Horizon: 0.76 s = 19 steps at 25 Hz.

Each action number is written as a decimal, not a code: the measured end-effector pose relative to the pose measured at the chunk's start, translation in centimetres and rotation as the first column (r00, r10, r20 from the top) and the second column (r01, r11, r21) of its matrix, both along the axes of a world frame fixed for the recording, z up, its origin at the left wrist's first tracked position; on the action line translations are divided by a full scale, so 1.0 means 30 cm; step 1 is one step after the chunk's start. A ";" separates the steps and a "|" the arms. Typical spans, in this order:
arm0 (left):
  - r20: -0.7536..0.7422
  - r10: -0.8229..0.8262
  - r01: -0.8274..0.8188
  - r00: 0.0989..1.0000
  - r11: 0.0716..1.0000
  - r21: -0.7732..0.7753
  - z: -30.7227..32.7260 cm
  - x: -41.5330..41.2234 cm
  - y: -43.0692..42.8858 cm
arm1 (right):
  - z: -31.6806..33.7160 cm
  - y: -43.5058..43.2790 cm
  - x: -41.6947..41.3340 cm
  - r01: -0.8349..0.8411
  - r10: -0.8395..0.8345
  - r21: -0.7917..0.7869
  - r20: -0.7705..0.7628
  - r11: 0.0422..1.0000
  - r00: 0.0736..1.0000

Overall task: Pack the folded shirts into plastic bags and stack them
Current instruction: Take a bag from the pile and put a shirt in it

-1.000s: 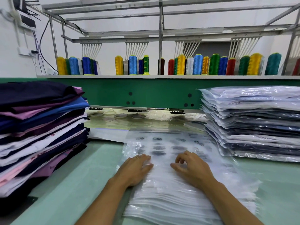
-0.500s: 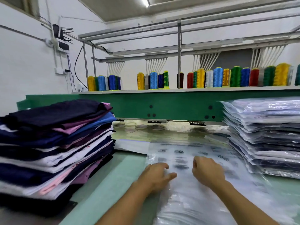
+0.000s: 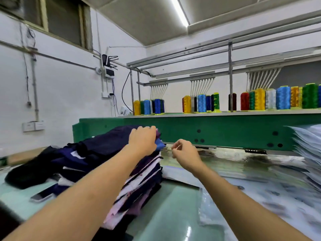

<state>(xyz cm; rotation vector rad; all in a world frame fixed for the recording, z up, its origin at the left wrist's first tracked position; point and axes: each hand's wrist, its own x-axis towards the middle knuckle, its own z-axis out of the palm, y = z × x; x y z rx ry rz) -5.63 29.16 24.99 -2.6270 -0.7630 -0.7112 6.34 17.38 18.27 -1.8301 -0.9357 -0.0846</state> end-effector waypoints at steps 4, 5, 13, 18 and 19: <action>-0.214 0.188 -0.223 0.958 0.962 -0.155 0.066 -0.138 0.177 | 0.066 0.188 -0.108 -0.196 0.216 0.138 -0.151 0.971 0.965; -0.271 0.187 -0.242 0.944 0.953 -0.185 0.058 -0.157 0.208 | 0.070 0.221 -0.124 -0.215 0.243 0.157 -0.185 0.964 0.952; -0.164 0.127 -0.143 0.978 0.985 -0.094 0.067 -0.212 0.334 | 0.074 0.360 -0.154 -0.184 0.263 0.266 -0.301 0.946 0.917; -0.046 0.142 -0.146 0.989 0.985 -0.092 0.096 -0.232 0.396 | 0.098 0.385 -0.144 -0.183 0.266 0.262 -0.332 0.948 0.905; -0.028 0.162 -0.164 0.986 0.982 -0.092 0.098 -0.236 0.407 | 0.098 0.390 -0.142 -0.194 0.272 0.246 -0.342 0.950 0.899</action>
